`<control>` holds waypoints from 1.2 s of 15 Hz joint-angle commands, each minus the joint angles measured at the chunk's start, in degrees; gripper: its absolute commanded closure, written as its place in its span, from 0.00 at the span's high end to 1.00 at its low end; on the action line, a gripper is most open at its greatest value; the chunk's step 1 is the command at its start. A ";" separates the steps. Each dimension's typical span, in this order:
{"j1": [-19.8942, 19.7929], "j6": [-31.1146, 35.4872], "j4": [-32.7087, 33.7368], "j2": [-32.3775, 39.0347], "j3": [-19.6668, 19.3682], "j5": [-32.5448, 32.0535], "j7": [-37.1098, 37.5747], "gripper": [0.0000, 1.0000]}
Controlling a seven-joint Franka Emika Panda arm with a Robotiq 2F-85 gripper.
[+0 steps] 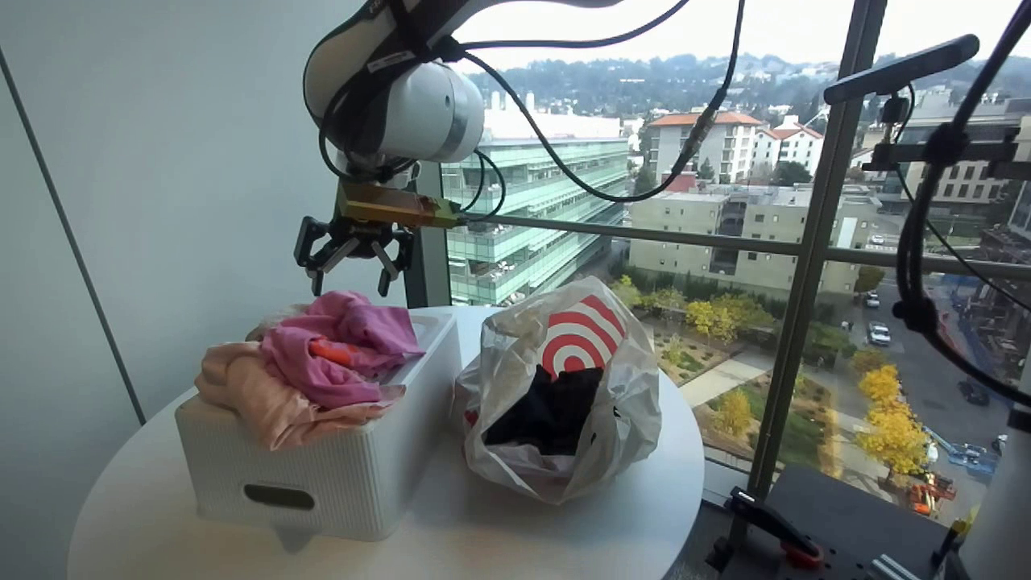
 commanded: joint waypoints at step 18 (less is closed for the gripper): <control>0.54 -3.04 0.40 -0.27 -0.89 0.85 -2.05 0.06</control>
